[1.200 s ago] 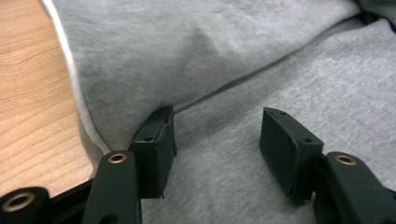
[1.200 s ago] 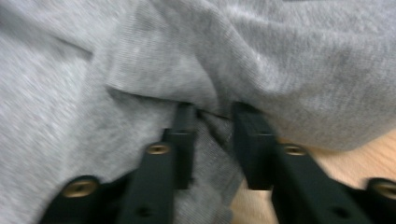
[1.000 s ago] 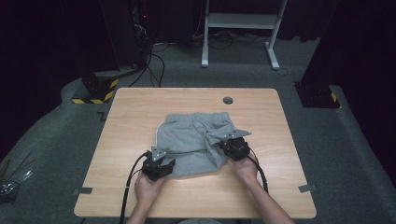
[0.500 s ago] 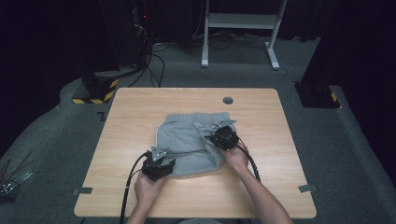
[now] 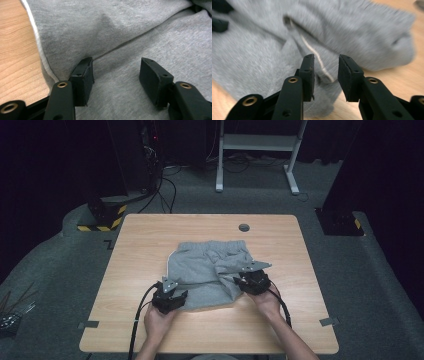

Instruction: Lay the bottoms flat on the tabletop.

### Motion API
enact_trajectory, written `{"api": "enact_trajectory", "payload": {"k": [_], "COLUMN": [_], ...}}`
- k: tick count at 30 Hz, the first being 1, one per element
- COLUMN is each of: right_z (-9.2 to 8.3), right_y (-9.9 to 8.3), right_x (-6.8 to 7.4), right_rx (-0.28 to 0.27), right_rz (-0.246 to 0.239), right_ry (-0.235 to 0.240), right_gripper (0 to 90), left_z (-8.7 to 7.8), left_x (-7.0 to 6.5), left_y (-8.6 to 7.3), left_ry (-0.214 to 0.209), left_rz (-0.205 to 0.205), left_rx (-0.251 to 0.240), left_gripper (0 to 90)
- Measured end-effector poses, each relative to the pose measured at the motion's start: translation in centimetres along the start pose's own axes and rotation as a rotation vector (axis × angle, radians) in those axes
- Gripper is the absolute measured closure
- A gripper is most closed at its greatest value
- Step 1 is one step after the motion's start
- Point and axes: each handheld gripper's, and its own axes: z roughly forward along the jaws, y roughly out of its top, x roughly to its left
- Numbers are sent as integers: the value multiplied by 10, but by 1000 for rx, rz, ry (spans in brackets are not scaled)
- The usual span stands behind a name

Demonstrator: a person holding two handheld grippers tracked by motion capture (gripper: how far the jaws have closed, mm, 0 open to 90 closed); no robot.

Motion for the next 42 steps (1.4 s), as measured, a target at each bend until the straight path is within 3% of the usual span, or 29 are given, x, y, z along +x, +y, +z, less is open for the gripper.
{"api": "enact_trajectory", "payload": {"k": [4,7,12,19,29,32,36,42], "right_z": [25,32,11,-31,-86,-91,-83,-78], "right_y": [0,1,0,-11,-61,-74,-84,-79], "right_x": [4,4,2,-6,-12,-16,-20,-16], "right_rx": [34,43,14,-43,-45,-26,25,0], "right_rz": [3,1,-19,6,94,135,159,154], "right_ry": [11,11,1,-33,-63,-64,-69,-50], "right_gripper": [646,815,839,837,837,836,830,803], "left_z": [0,0,0,0,0,0,0,-8], "left_x": [0,0,0,0,-1,-1,0,-6], "left_y": [0,0,0,0,0,0,0,1], "left_ry": [0,0,0,5,6,6,5,-6], "left_rz": [0,0,0,0,-1,1,-2,16], "left_rx": [0,0,0,1,0,-1,0,-11], "left_gripper": [446,446,446,445,451,456,460,434]}}
